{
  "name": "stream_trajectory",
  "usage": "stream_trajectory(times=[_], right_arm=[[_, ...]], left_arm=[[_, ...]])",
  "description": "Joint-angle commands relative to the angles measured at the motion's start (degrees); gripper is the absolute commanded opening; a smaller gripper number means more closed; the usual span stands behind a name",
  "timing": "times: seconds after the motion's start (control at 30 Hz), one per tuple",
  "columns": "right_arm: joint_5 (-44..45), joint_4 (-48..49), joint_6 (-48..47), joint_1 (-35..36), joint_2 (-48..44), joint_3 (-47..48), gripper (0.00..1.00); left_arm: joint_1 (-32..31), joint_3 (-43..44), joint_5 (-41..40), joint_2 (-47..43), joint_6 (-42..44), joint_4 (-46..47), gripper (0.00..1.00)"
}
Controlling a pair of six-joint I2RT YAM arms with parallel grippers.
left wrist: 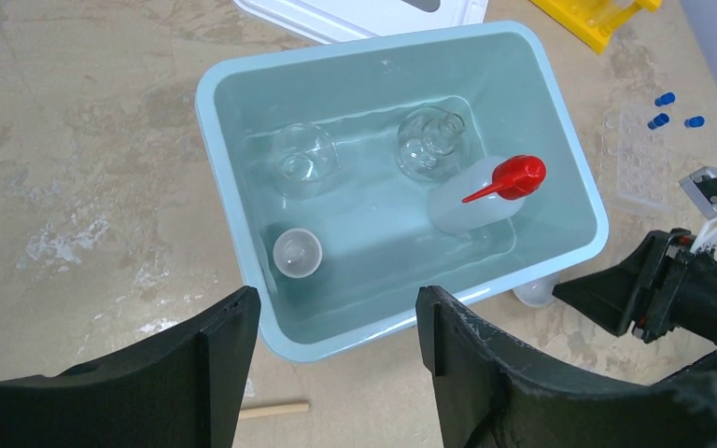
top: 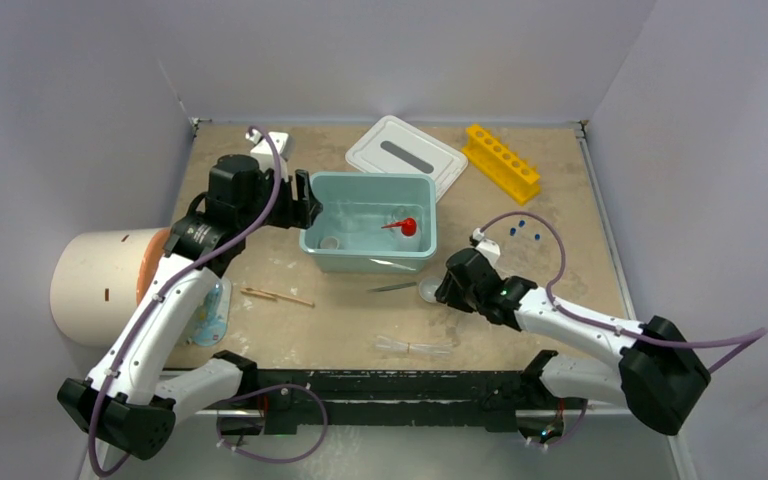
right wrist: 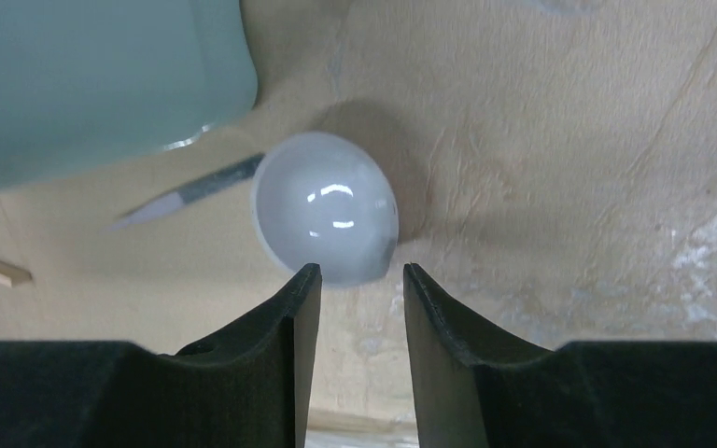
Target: Organize the chemistry lab equipment
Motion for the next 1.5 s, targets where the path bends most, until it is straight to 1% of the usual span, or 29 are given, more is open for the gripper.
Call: stream_trajectory(times=[0.0, 0.1, 0.27, 0.57, 0.83, 1.1, 1.23, 1.3, 1.47], right_arm=[[1.5, 6.7, -2.3, -2.4, 1.1, 0.7, 0.4], [1.7, 7.2, -3.6, -4.6, 1.6, 0.3, 0.4], [-0.7, 10.3, -5.2, -7.8, 2.7, -1.2, 0.38], [-5.6, 14.3, -5.9, -8.7, 5.1, -2.6, 0.34], [-7.6, 16.5, -5.0, -8.8, 5.3, -4.9, 0.32], [-7.7, 17.0, -4.5, -8.9, 5.1, -5.5, 0.2], [-7.9, 16.8, -4.2, -8.9, 4.7, -5.5, 0.09], [-8.0, 16.4, -4.1, -8.9, 4.0, -5.5, 0.01], [-8.0, 14.6, -3.9, -8.9, 1.6, -5.4, 0.0]], left_arm=[[-0.7, -0.1, -0.1, -1.2, 0.9, 2.7, 0.63], [-0.9, -0.1, -0.3, -1.0, 1.0, 2.8, 0.63], [-1.0, 0.0, -0.6, -0.7, 1.2, 2.9, 0.63], [-1.2, 0.2, -1.2, -0.6, 1.6, 2.5, 0.63], [-1.1, 0.4, -1.3, -0.4, 1.6, 2.6, 0.63], [-1.2, 0.5, -1.3, -0.4, 1.6, 2.3, 0.63], [-1.2, 0.5, -1.3, -0.7, 1.6, 2.3, 0.63], [-1.2, 0.6, -1.4, -0.7, 1.6, 2.3, 0.63], [-1.2, 0.6, -1.1, -0.8, 1.6, 2.4, 0.63]])
